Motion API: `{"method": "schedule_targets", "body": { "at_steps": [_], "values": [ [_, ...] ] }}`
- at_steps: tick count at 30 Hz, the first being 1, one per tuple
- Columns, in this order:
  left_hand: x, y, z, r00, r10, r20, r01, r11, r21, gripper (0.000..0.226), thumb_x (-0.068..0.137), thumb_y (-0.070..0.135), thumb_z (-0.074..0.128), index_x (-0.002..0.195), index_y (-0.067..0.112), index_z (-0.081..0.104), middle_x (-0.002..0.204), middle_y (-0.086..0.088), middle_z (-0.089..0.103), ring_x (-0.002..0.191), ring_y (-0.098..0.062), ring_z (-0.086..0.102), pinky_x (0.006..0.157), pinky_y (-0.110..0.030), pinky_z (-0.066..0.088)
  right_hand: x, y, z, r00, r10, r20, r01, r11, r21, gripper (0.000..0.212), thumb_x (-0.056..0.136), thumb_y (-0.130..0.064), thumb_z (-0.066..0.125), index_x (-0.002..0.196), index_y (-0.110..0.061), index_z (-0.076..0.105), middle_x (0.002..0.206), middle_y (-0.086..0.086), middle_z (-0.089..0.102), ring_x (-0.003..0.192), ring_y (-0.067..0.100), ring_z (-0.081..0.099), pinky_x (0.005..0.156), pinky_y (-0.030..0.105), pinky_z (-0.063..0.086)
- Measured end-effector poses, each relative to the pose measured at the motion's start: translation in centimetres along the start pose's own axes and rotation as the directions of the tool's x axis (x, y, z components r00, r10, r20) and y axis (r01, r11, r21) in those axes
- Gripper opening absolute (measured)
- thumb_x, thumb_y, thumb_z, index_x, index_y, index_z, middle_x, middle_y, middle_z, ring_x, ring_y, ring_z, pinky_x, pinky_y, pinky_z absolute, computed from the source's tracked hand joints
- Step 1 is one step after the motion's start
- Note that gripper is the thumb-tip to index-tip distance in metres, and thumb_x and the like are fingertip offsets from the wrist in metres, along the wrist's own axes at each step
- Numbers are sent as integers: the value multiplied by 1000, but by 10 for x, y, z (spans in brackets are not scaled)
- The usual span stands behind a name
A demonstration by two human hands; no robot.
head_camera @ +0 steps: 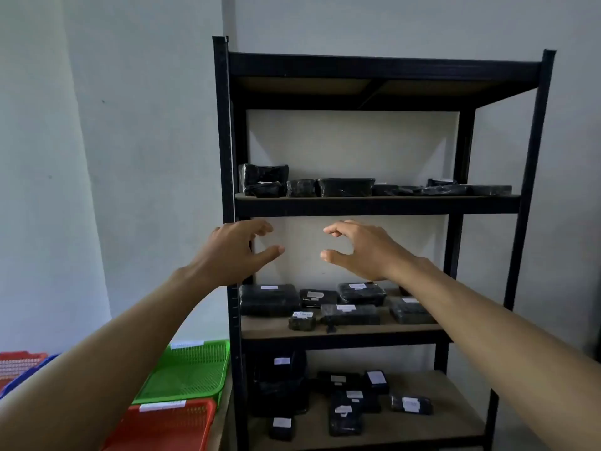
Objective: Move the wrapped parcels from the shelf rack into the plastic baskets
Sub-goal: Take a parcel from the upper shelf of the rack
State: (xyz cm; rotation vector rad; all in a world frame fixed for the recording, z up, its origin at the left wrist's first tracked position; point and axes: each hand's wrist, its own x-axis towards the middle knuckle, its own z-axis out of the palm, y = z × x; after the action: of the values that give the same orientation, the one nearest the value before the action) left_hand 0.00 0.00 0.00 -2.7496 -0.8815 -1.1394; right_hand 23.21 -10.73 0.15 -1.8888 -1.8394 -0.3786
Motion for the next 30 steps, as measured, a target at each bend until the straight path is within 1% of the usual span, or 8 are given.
{"method": "schedule_targets", "body": {
  "at_steps": [5, 12, 16, 19, 21, 23, 27, 30],
  "values": [
    [48, -31, 33, 999, -41, -23, 40, 999, -24, 47, 85, 52, 61, 119, 20, 61, 115, 5, 66, 103, -11, 60, 85, -26, 45, 48, 31, 16, 1000, -12, -12, 12, 1000, 15, 57, 90, -57, 55, 139, -29, 46, 136, -7, 52, 126, 14, 48, 108, 43, 36],
    [131, -60, 61, 990, -83, -114, 80, 996, -35, 41, 87, 46, 61, 118, 19, 63, 109, 2, 69, 100, -16, 63, 88, -34, 51, 135, 81, 33, 999, -34, -38, 37, 996, 83, 51, 90, -53, 57, 134, -30, 50, 130, -8, 55, 122, 14, 51, 105, 47, 38],
    [167, -77, 77, 976, -107, -190, 98, 994, -56, 40, 90, 42, 59, 122, 19, 60, 118, 2, 65, 108, -17, 60, 92, -34, 49, 180, 93, 40, 992, -80, -100, 92, 988, 122, 45, 91, -49, 58, 132, -30, 53, 125, -9, 57, 117, 11, 52, 104, 48, 39],
    [188, -87, 89, 970, -104, -219, 98, 994, -40, 40, 90, 41, 58, 123, 18, 56, 119, 2, 63, 106, -19, 60, 92, -38, 48, 206, 93, 47, 980, -103, -170, 125, 984, 125, 42, 92, -47, 57, 130, -29, 54, 124, -8, 57, 110, 10, 51, 105, 45, 35],
    [201, -92, 93, 971, -109, -213, 103, 994, -37, 45, 90, 40, 58, 128, 16, 53, 124, -1, 60, 110, -22, 57, 95, -45, 46, 221, 90, 51, 970, -113, -215, 136, 986, 95, 41, 92, -47, 57, 129, -27, 55, 123, -6, 56, 112, 14, 51, 102, 40, 31],
    [212, -96, 96, 971, -108, -211, 107, 994, -14, 50, 90, 40, 57, 132, 15, 49, 131, -4, 55, 118, -25, 53, 99, -48, 42, 234, 86, 55, 962, -105, -251, 122, 991, 50, 43, 92, -47, 57, 129, -27, 55, 127, -4, 54, 120, 18, 47, 100, 38, 28],
    [223, -116, 103, 973, -134, -188, 143, 989, 35, 54, 92, 36, 56, 138, 12, 40, 139, -8, 46, 126, -30, 44, 103, -48, 39, 260, 74, 64, 969, -108, -221, 92, 992, -82, 51, 91, -51, 55, 136, -27, 49, 135, -1, 49, 127, 24, 41, 103, 42, 27],
    [225, -137, 110, 980, -169, -103, 180, 978, 107, 48, 94, 32, 52, 135, 10, 43, 139, -11, 43, 126, -34, 41, 102, -47, 40, 284, 58, 66, 966, -131, -224, 84, 974, -208, 57, 91, -55, 51, 140, -27, 44, 140, -1, 49, 130, 25, 41, 103, 43, 24]
  ]
}}
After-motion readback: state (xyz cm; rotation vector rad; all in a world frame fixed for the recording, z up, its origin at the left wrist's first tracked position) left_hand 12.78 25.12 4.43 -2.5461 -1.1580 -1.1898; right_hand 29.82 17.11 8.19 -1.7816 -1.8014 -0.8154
